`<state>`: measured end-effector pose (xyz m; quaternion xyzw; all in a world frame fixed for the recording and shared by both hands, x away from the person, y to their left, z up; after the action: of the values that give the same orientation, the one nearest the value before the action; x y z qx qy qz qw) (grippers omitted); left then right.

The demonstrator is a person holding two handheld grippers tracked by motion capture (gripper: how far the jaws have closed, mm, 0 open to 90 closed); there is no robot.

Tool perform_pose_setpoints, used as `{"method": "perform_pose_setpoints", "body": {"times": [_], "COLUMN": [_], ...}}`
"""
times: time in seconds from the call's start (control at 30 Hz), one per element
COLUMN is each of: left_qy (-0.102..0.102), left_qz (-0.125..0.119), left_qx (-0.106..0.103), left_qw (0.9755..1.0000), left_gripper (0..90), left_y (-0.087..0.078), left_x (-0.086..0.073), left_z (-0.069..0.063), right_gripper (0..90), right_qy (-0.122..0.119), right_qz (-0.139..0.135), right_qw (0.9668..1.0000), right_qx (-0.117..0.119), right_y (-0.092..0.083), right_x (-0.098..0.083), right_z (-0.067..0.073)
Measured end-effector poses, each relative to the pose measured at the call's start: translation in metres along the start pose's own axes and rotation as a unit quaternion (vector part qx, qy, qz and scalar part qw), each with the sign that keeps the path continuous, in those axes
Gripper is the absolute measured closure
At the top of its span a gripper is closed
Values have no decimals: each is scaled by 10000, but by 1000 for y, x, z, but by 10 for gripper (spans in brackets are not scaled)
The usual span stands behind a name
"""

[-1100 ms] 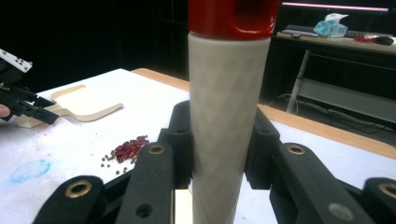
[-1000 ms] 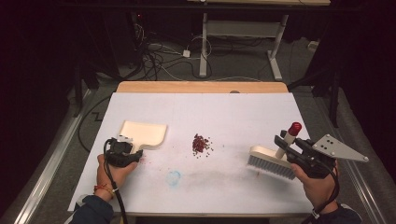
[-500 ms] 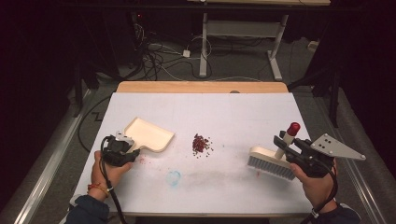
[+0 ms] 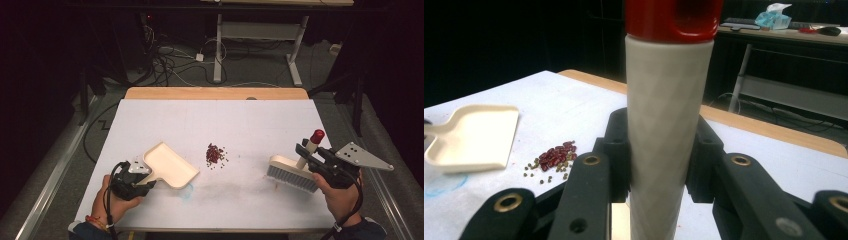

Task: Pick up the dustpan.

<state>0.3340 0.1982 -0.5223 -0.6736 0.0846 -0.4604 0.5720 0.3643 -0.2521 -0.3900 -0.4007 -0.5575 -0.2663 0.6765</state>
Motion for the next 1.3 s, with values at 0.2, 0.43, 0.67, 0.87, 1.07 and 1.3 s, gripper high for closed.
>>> {"method": "perform_pose_setpoints", "body": {"times": [0.2,0.43,0.67,0.87,1.07,1.3], "left_qy": [186,336,304,297,273,227], "left_qz": [-34,-47,-87,-72,-87,-128], "left_qx": [-98,-140,-234,-255,-288,-292], "left_qw": [9998,9993,9992,9992,9992,9992], "left_gripper": [639,639,638,637,637,637], "left_y": [-3,-1,3,5,7,7], "left_x": [1,5,6,4,2,1], "left_z": [-15,-24,-26,-27,-27,-28], "right_gripper": [692,692,692,692,692,692], "right_qy": [-23,-22,54,58,92,198], "right_qz": [-1,17,-14,7,-42,-99], "right_qw": [10000,10000,10000,10000,9999,9997], "right_qx": [11,18,6,47,50,105], "right_y": [1,2,7,13,12,22], "right_x": [0,0,2,2,5,11], "right_z": [1,1,1,1,2,3]}}
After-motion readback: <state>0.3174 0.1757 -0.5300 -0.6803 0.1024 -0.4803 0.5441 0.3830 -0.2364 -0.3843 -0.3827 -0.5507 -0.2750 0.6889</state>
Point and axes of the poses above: each handheld gripper's, and its own axes: y roughly forward along the jaws, x roughly out of its top, z roughly to its left, the point moved 8 cm from there along y, roughly forward along the jaws, and after that the axes turned 6 degrees about y, right-handed, at the moved point
